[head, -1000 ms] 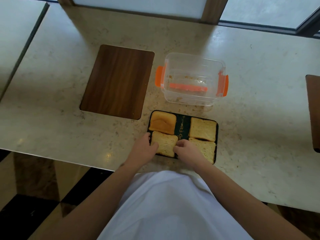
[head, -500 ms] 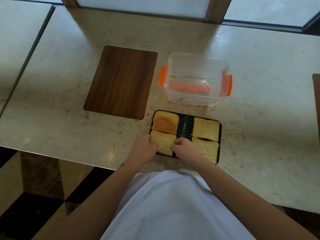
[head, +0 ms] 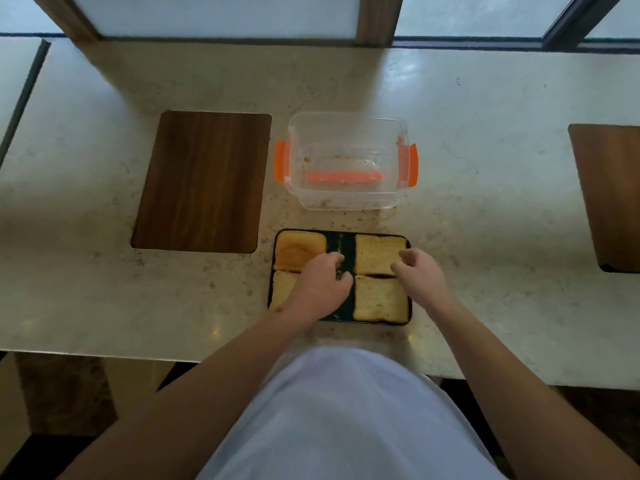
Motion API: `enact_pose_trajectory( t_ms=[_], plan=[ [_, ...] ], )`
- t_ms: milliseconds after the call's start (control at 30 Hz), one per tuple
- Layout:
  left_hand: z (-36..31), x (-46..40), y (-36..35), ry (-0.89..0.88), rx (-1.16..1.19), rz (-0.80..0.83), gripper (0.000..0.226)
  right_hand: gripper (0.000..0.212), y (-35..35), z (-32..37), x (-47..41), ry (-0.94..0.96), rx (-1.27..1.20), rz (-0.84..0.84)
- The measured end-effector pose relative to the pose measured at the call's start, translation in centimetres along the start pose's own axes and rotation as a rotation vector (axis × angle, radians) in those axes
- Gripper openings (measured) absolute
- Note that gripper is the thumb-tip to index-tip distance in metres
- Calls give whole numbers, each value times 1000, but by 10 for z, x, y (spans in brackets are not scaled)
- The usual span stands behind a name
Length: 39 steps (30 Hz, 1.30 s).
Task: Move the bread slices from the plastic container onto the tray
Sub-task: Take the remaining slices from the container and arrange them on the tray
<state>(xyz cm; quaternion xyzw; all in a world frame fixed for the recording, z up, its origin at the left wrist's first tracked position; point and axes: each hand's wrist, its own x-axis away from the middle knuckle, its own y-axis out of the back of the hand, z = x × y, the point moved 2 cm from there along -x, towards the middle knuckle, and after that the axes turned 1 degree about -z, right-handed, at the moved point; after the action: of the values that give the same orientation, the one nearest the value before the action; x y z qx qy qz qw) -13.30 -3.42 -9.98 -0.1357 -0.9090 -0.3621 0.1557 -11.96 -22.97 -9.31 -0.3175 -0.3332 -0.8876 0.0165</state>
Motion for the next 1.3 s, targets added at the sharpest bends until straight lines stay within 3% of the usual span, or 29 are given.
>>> enact_pose_trajectory(
  t_ms=[100,300,1300],
  plan=[
    [-5,-25,-10,196,122,104,52,53,6,-3,-6,-25,11,-14],
    [-16,-43,-25,311,176,100,59,57,4,-6,-11,-82,10,9],
    [-6,-40,-10,333,208,62,54,54,-15,0,-12,-37,-30,44]
  ],
)
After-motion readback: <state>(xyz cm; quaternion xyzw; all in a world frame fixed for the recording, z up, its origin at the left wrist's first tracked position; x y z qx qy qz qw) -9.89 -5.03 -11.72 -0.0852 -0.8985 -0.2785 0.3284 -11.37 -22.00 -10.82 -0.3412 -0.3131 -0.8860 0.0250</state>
